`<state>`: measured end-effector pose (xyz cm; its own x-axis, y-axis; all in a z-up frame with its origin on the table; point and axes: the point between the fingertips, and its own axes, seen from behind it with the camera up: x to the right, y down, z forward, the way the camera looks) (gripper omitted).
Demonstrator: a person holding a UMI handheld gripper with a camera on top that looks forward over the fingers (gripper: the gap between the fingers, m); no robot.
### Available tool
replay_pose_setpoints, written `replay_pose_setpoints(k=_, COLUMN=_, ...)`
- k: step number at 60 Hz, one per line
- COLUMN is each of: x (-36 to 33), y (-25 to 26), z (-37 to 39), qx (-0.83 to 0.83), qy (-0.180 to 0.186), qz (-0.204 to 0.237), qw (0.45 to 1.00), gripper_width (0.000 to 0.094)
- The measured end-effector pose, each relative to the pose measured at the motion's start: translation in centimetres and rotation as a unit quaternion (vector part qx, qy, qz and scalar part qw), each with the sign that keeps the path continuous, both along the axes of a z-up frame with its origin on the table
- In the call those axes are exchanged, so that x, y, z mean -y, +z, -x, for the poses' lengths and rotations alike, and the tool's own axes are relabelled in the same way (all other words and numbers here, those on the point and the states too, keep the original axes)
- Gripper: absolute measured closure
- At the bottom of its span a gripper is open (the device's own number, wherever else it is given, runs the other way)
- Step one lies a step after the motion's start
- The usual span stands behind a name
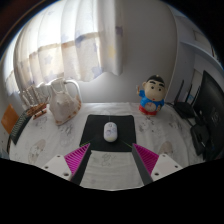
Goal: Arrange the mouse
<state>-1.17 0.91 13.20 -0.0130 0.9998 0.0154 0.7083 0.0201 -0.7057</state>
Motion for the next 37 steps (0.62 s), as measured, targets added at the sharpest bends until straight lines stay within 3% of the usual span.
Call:
replay_pose_setpoints(k=17, x=-1.0, y=6.7, z=-8.2, qx=-0.013, qy=-0.008, qz=-0.016, qw=1.0, gripper_width=0.009)
replay_pose_setpoints(k=32, x=0.1, y=7.2, z=-8.9, qx=-0.029, qy=0.011, qz=-0.028, qw=0.999, gripper_width=0.0092)
replay_pose_setpoints(k=37, x=1.3, y=7.3, z=-9.0, qx=-0.03, qy=0.012, qz=-0.01, qw=0.999, gripper_width=0.0092)
